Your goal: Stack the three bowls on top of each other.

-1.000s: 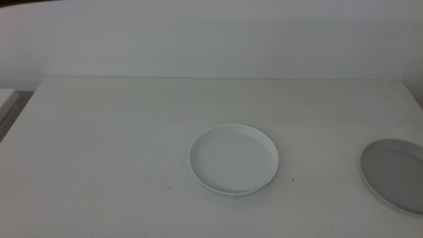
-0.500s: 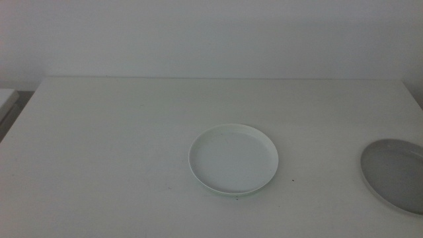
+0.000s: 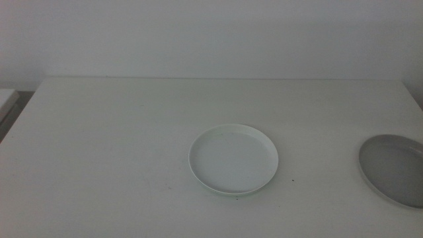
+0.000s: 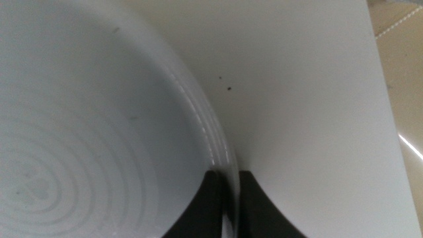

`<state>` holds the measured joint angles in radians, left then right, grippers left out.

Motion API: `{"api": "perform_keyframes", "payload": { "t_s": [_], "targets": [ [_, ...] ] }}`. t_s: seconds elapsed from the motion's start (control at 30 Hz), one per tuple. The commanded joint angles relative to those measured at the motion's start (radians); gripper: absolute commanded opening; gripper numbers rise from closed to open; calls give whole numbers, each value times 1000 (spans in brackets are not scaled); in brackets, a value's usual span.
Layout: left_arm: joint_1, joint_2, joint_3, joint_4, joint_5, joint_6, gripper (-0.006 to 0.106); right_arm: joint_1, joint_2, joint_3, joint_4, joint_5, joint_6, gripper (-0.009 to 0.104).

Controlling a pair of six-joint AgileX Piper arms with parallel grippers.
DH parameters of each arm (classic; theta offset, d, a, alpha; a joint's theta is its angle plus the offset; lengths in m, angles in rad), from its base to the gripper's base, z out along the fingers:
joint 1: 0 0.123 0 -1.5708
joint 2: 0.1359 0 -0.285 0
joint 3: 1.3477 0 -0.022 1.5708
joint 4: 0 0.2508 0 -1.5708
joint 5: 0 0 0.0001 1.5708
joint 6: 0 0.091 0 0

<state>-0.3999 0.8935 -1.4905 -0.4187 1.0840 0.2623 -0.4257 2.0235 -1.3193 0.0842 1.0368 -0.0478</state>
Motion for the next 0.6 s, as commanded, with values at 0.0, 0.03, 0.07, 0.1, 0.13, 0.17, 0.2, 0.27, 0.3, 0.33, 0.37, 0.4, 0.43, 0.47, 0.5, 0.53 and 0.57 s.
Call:
{"api": "perform_keyframes", "payload": {
  "t_s": [0.0, 0.03, 0.07, 0.1, 0.13, 0.17, 0.2, 0.27, 0.3, 0.33, 0.37, 0.4, 0.43, 0.47, 0.5, 0.53, 0.57],
  "targets": [
    [0, -3, 3, 0, -12, -4, 94, 4, -17, 0, -32, -35, 41, -1],
    [0, -3, 3, 2, -12, -4, 94, 11, -39, 0, -30, -35, 48, -1],
    [0, -3, 3, 2, -12, -4, 94, 22, -67, 0, -25, -35, 55, -1],
    [0, -3, 3, 2, -12, -4, 94, 39, -100, 0, -13, -35, 55, -2],
    [0, -3, 3, 2, -12, -4, 94, 63, -134, 0, -1, -35, 60, -2],
    [0, -3, 3, 2, -12, -4, 94, 92, -167, 0, 13, -35, 66, -2],
    [0, -3, 3, 2, -12, -4, 94, 128, -198, 0, 23, -35, 78, -2],
    [0, -3, 3, 2, -12, -4, 94, 204, -238, -3, 48, -28, 86, -2],
    [0, -3, 3, 2, -12, -4, 94, 251, -256, -8, 59, -18, 96, -2],
    [0, -3, 3, 2, -12, -4, 94, 290, -265, -13, 61, -8, 112, -2],
    [0, -3, 3, 2, -12, -4, 94, 340, -269, -23, 66, -1, 135, -2],
    [0, -3, 3, 2, -12, -4, 94, 387, -271, -34, 78, 3, 156, -2],
    [0, -3, 3, 2, -12, -4, 94, 423, -269, -43, 90, 6, 168, -2],
    [0, -3, 3, 2, -12, -4, 94, 466, -265, -57, 112, 6, 174, -2],
    [0, -3, 3, 2, -12, -4, 94, 507, -261, -72, 134, 6, 174, -2],
    [0, -3, 3, 2, -12, -4, 94, 544, -256, -84, 152, -3, 177, -2],
    [0, -3, 3, 2, -12, -4, 94, 580, -252, -95, 168, -18, 182, -2]
  ]
}}
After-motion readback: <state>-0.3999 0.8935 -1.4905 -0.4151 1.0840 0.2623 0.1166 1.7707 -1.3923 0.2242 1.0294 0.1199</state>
